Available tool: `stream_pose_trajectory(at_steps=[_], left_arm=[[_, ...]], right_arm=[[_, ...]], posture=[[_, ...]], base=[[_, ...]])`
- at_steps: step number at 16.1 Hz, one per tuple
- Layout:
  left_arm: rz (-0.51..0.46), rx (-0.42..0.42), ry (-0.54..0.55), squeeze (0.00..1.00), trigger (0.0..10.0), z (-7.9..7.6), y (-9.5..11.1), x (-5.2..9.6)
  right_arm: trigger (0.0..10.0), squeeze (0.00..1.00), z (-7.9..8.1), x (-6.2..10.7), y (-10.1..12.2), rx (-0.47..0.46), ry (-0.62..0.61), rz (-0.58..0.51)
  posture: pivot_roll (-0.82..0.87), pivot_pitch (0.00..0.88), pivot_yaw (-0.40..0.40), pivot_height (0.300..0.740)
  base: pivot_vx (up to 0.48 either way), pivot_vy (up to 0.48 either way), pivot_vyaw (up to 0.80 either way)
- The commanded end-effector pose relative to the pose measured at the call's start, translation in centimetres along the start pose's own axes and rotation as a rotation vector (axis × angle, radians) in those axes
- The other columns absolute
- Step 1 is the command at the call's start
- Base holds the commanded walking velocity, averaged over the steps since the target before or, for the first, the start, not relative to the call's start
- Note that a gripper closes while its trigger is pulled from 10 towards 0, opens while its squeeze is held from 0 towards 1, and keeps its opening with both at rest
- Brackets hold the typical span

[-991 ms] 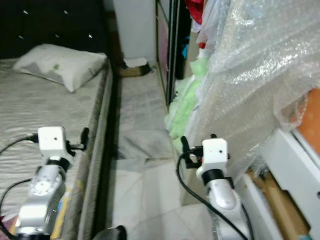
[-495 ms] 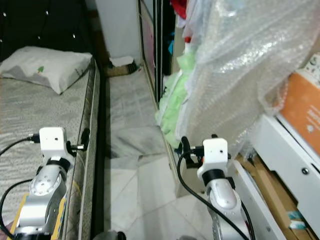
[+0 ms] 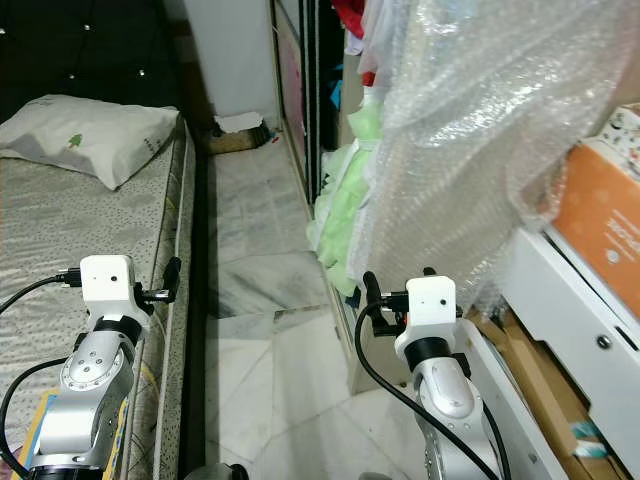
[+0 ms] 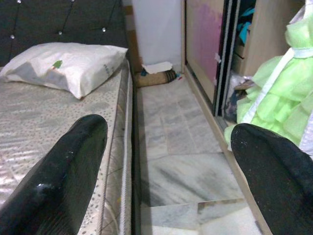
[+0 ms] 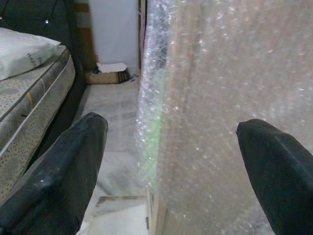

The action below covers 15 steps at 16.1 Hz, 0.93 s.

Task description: Clean up the room

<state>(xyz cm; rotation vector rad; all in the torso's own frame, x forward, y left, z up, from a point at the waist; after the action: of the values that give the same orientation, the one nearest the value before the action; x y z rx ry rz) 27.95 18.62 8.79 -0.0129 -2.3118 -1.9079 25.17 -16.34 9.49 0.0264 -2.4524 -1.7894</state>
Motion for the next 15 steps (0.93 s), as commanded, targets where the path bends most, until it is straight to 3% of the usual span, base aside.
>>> stream_pose_trajectory(at_steps=[1,3,6,7,11,15], left_arm=[[0.010,-0.001,0.006,0.00,10.0,0.1,-0.1,-0.1],[0.011,-0.001,0.004,0.00,10.0,0.1,-0.1,-0.1],[0.011,0.000,0.003,0.00,10.0,0.0,-0.1,-0.1],[0.009,-0.002,0.004,0.00,10.0,0.0,0.0,0.0],[0.011,-0.005,0.004,0.00,10.0,0.1,0.0,-0.1],[0.016,-0.009,-0.010,0.00,10.0,0.0,-0.1,-0.2]], right_arm=[[10.0,0.00,-0.1,-0.2,0.0,-0.004,0.006,0.005],[10.0,0.00,0.1,-0.1,0.1,0.005,0.015,-0.006],[10.0,0.00,0.4,0.2,0.2,-0.001,0.067,-0.016],[10.0,0.00,0.5,0.9,-0.1,-0.008,0.140,-0.016],[10.0,0.00,-1.0,2.5,-1.9,0.006,0.207,0.038],[10.0,0.00,0.4,3.8,-3.1,-0.050,0.440,0.070]], posture=[[-0.05,0.000,0.024,0.740],[-0.05,0.000,0.023,0.740],[-0.05,0.000,0.023,0.740],[-0.05,0.000,0.023,0.740],[-0.06,0.000,0.024,0.740],[-0.06,0.000,0.034,0.740]], base=[[0.000,0.000,0.00],[0.000,0.000,0.00],[0.000,0.000,0.80],[0.000,0.000,0.80],[0.000,0.000,0.80],[0.000,0.000,0.80]])
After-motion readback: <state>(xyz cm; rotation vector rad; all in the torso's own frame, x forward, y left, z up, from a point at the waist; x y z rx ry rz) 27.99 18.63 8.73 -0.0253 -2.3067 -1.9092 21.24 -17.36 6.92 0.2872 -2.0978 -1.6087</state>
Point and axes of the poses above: a point about 5 cm out from each wrist's last joint towards the gripper, its own x axis pointing back from the gripper into the wrist, its own y axis along the axis of the wrist's last joint, z = x × y, the point moved 2 cm from there along -x, pointing out of the wrist towards the gripper, and after that the axes turned 14 degrees about x, right-handed, at the moved point
